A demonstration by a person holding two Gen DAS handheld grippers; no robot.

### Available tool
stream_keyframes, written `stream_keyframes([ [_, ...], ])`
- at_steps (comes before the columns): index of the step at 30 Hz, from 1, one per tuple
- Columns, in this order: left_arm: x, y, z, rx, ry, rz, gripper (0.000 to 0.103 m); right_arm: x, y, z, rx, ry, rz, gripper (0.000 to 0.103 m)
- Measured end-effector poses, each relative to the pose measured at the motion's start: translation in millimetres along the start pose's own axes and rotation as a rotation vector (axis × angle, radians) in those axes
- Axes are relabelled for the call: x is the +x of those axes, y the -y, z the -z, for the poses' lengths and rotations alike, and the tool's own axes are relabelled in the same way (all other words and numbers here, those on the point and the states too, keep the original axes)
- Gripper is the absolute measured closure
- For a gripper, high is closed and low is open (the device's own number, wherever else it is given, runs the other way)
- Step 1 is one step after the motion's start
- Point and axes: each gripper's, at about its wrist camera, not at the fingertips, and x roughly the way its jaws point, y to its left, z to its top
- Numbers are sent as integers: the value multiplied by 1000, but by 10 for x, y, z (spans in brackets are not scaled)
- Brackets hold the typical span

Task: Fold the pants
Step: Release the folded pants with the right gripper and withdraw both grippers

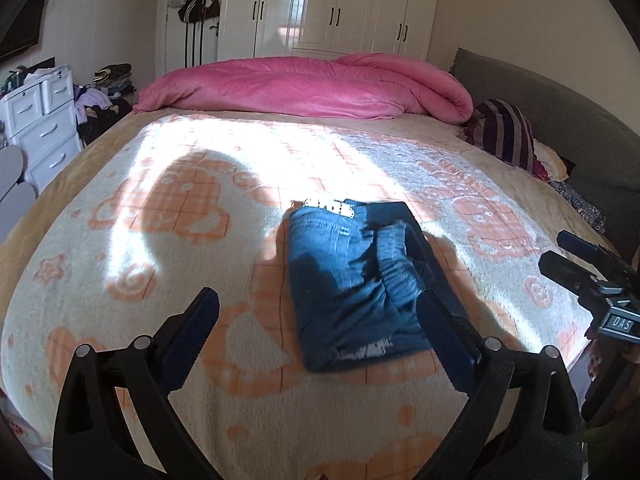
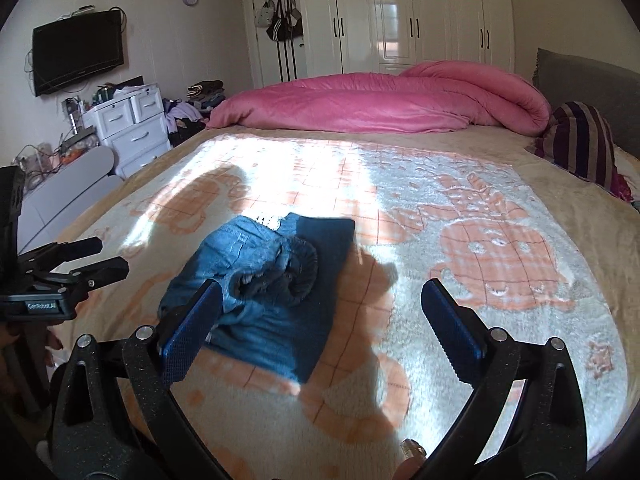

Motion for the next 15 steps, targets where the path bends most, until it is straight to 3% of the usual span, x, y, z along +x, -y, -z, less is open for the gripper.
stream_keyframes([
  [9,39,-58,398,-46,-33,-47,4,53,20,543,5,-105,31,9],
  [15,142,47,594,-46,-66,-14,4,168,54,701,42,-152,66,9],
])
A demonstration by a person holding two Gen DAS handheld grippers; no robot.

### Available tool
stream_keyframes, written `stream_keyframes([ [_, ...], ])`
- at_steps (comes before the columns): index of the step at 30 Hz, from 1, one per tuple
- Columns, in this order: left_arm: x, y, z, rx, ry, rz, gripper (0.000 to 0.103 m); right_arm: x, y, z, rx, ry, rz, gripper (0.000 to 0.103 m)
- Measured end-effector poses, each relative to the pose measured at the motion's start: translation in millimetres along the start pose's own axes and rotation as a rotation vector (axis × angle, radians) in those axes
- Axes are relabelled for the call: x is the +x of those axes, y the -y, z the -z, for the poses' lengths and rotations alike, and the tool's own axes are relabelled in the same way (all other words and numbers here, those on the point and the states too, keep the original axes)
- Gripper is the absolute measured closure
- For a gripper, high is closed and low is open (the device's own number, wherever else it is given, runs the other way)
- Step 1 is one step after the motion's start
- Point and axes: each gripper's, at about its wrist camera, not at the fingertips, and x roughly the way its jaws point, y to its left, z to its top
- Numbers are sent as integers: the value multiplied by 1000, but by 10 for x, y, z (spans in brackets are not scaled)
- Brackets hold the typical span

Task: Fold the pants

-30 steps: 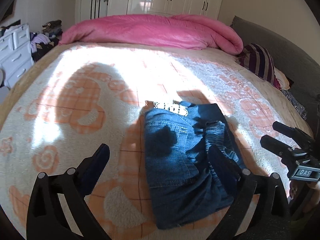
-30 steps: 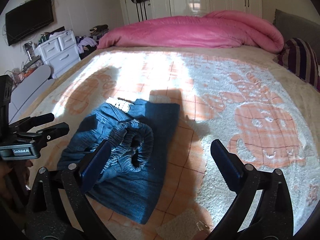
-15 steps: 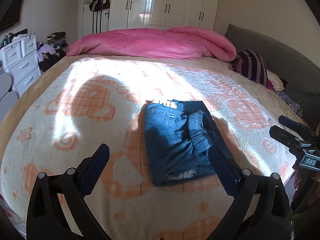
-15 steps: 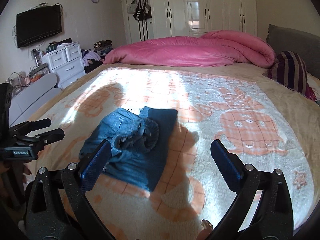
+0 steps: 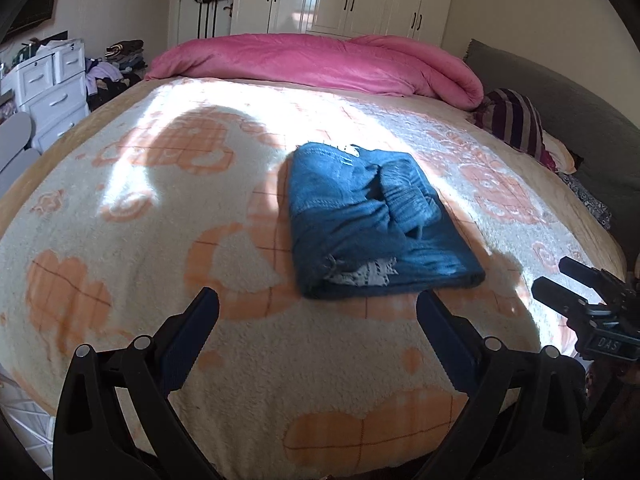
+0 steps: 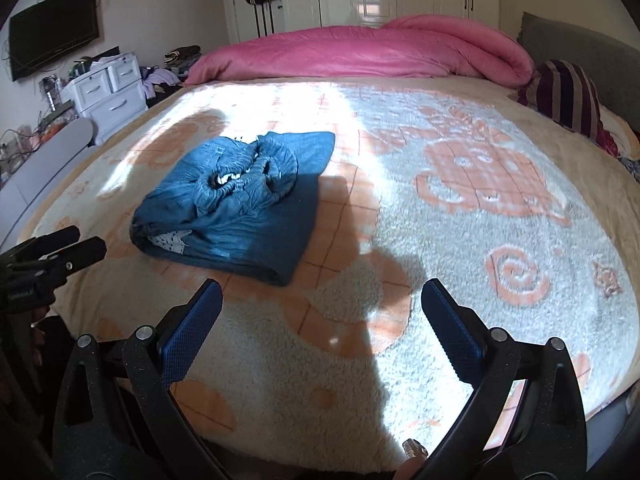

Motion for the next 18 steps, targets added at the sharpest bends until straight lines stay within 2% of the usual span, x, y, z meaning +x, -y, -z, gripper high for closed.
stream_keyframes([
  [6,72,51,28,12,-37,1,4,3,-10,14,-8,-6,7,9],
  [18,39,18,-35,-8,-39,-19,4,-35,27,-13,7,-5,-6,9],
])
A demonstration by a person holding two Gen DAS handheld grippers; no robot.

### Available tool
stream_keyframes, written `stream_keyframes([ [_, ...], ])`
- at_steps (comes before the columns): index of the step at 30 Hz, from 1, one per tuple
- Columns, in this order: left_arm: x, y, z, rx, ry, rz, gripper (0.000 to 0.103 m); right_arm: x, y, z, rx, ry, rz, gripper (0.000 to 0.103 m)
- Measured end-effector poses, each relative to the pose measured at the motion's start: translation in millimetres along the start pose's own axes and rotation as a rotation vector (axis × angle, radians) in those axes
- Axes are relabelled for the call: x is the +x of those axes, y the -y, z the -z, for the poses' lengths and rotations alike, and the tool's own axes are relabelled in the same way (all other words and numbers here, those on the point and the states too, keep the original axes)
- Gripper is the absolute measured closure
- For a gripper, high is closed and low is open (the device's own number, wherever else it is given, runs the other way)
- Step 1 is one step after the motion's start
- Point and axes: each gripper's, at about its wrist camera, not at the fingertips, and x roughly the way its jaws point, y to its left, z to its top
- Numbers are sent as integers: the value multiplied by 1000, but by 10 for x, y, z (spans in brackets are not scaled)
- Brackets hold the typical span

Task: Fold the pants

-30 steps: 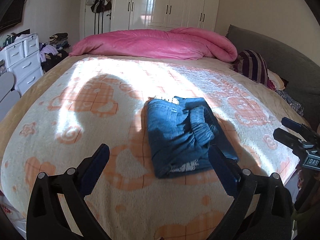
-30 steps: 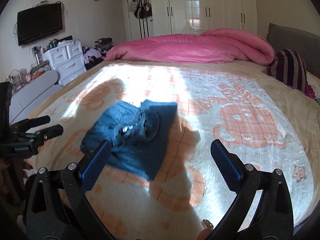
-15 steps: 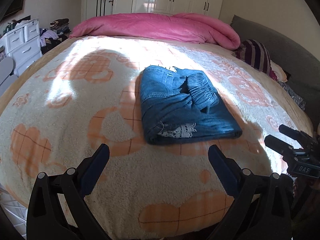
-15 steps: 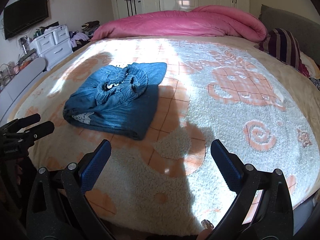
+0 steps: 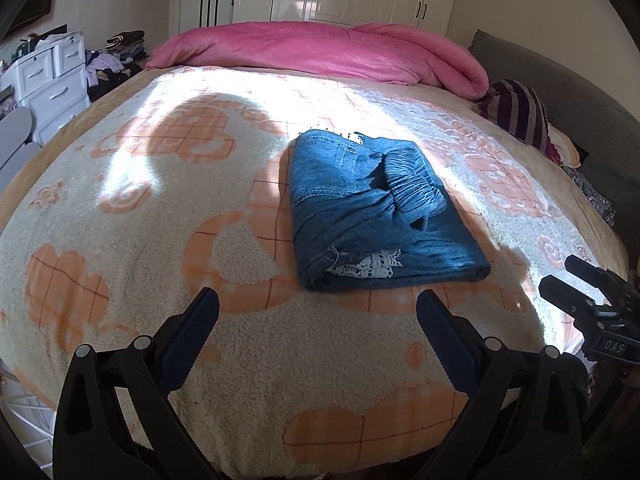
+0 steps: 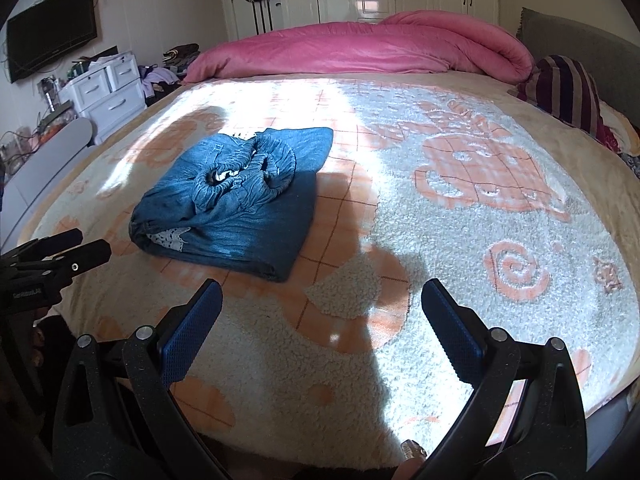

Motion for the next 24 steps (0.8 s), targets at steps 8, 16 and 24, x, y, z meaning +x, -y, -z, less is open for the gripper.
stream_keyframes([
  [8,-11,23,-10,8,-7,-2,4,-21,7,0,5,3,0,9],
  [16,10,31,0,9,-21,-14,4,-24,-1,-5,3,1,-1,9],
  [24,6,33,2,9,-18,-16,4,-19,-7,0,2,-4,-1,9],
])
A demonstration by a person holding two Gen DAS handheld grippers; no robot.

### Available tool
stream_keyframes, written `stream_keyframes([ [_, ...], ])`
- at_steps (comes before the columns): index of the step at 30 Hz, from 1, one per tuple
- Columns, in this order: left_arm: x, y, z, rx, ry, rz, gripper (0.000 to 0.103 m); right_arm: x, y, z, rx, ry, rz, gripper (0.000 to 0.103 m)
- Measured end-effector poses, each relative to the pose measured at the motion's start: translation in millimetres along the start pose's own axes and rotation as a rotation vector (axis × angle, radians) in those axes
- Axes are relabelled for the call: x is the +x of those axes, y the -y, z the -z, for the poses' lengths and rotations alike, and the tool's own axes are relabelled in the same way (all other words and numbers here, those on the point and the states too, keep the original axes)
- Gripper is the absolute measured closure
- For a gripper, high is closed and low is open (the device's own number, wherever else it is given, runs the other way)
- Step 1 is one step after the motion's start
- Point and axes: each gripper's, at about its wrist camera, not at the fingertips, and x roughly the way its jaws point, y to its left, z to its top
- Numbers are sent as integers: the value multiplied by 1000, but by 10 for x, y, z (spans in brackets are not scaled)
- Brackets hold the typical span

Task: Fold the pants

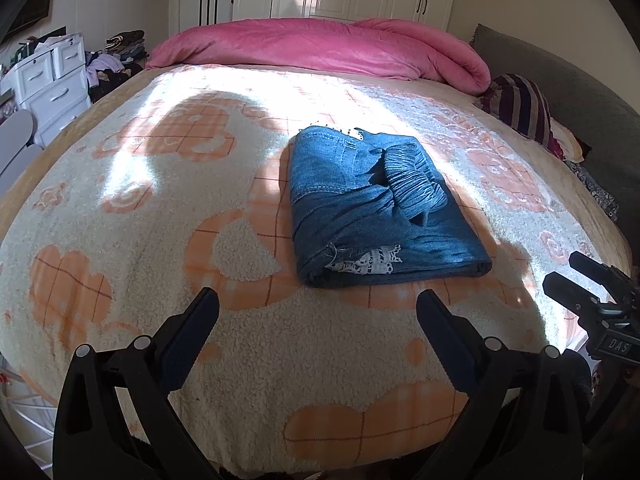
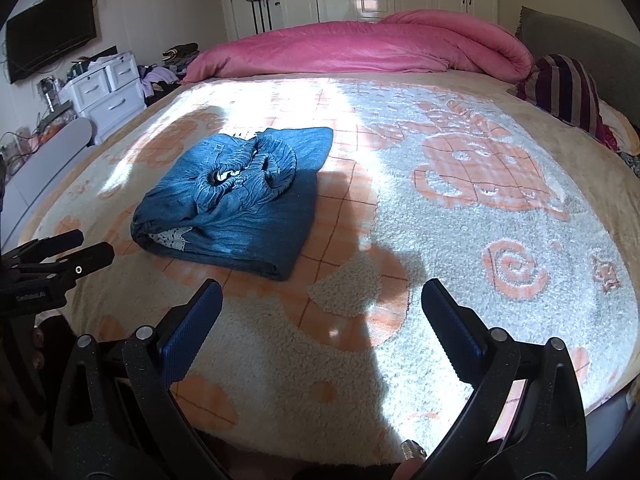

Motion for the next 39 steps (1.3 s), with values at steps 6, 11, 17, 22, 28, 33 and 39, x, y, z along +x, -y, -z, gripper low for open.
stream_keyframes([
  [6,-10,-18,-8,-7,-4,-4,4,-3,10,7,2,-3,7,9],
  [11,-14,-32,-6,-13,-6,-5,4,-19,20,12,2,-1,8,9],
  [17,-20,-31,-1,-14,-9,0,4,-31,23,4,7,2,4,9],
  [22,-17,-43,-5,-17,-17,6,4,-37,20,5,7,2,9,9],
  [28,-25,-51,-17,-15,-15,13,4,-46,63,10,21,7,23,9],
  [33,-23,-49,-19,-10,-18,10,4,-37,84,10,20,0,26,9],
  [39,-21,-43,-22,-3,-22,11,4,-32,78,19,21,-5,27,9],
])
